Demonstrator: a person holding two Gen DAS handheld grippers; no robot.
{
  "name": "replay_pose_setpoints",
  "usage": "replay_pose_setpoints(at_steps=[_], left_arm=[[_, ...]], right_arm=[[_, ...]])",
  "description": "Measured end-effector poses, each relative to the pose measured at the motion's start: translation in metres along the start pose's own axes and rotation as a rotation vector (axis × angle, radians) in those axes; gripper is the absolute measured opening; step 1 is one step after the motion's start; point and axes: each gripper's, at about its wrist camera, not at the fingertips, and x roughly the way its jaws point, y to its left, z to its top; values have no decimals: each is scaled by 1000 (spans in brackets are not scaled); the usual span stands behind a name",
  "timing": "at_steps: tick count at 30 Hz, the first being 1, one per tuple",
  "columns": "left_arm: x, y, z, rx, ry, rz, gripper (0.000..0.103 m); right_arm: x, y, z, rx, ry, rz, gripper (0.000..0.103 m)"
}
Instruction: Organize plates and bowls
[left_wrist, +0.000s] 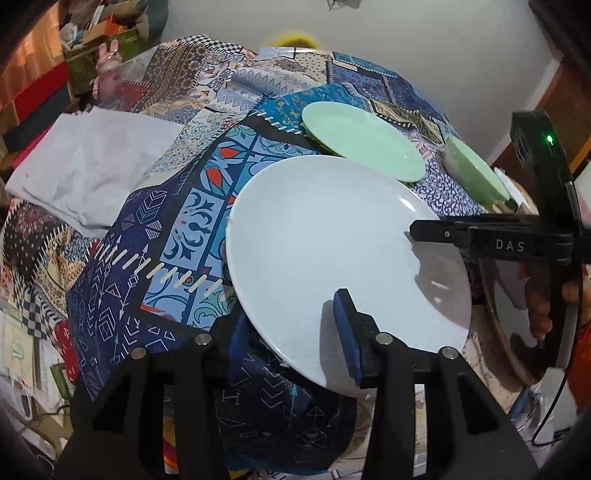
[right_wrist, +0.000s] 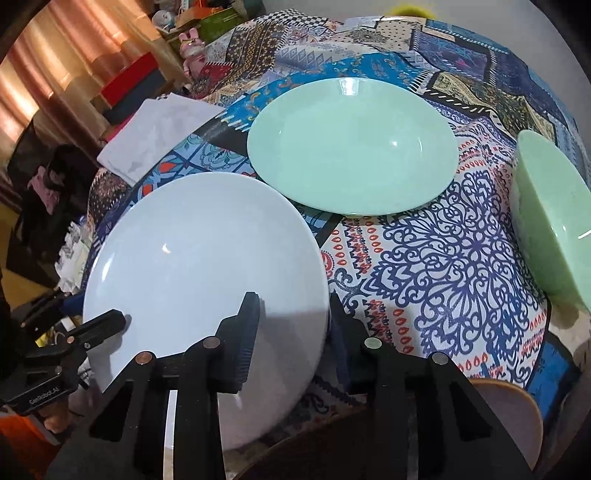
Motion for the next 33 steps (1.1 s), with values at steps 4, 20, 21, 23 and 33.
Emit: replay_pose_setpoints(at_steps=[4, 20, 21, 23, 33], left_arm=[[-5, 1, -1, -14, -5, 4, 43], [-43, -17, 2, 23, -73, 3, 43], [-45, -20, 2, 29, -79, 3, 43], [-50, -27, 3, 40, -91, 2, 43], [-67, -65, 1, 108, -125, -18, 43]], right_arm=[[-8, 7, -4, -26, -30, -18, 33], [-55, 11, -15, -13, -157, -16, 32], [-58, 10, -17, -11, -164, -18, 32], [-65, 9, -21, -8, -181, -25, 32], [-98, -10, -46, 39, -240, -47, 32]])
